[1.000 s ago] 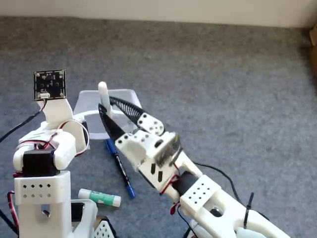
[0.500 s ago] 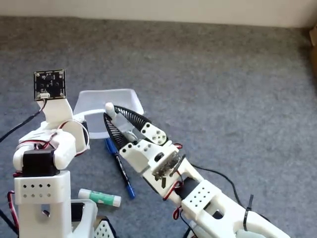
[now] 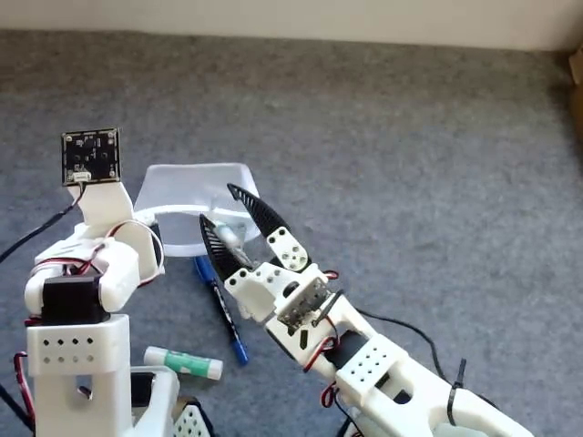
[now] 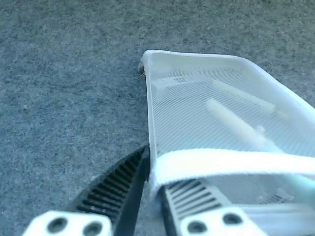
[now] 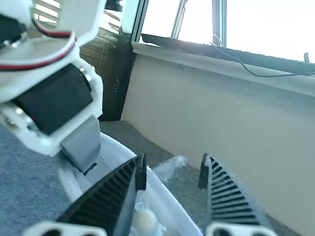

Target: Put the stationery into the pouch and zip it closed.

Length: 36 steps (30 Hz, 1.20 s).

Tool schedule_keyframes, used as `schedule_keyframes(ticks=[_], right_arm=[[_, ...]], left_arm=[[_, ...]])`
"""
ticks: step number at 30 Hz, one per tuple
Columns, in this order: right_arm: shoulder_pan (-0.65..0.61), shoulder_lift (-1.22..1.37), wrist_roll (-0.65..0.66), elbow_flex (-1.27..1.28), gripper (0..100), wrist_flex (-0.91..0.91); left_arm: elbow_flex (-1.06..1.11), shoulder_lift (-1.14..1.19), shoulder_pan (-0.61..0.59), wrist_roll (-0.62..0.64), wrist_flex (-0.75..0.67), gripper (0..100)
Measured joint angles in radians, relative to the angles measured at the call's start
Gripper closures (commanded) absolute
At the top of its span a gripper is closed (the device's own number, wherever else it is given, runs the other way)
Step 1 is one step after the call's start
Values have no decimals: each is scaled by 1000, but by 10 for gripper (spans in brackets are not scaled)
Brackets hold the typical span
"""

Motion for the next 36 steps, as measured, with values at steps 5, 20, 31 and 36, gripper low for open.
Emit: schedule_keyframes(ticks=[5, 20, 31, 36], right_arm=[[0, -31, 0, 5, 832, 2], [0, -566, -267, -152, 832, 993], [0, -600, -276, -324, 833, 1418], [0, -591, -276, -325, 833, 1419]], left_arm=[[0, 0, 0, 0, -3, 994], [0, 0, 0, 0, -3, 994], [2, 2, -161, 52, -31, 994], [2, 2, -328, 132, -69, 994]])
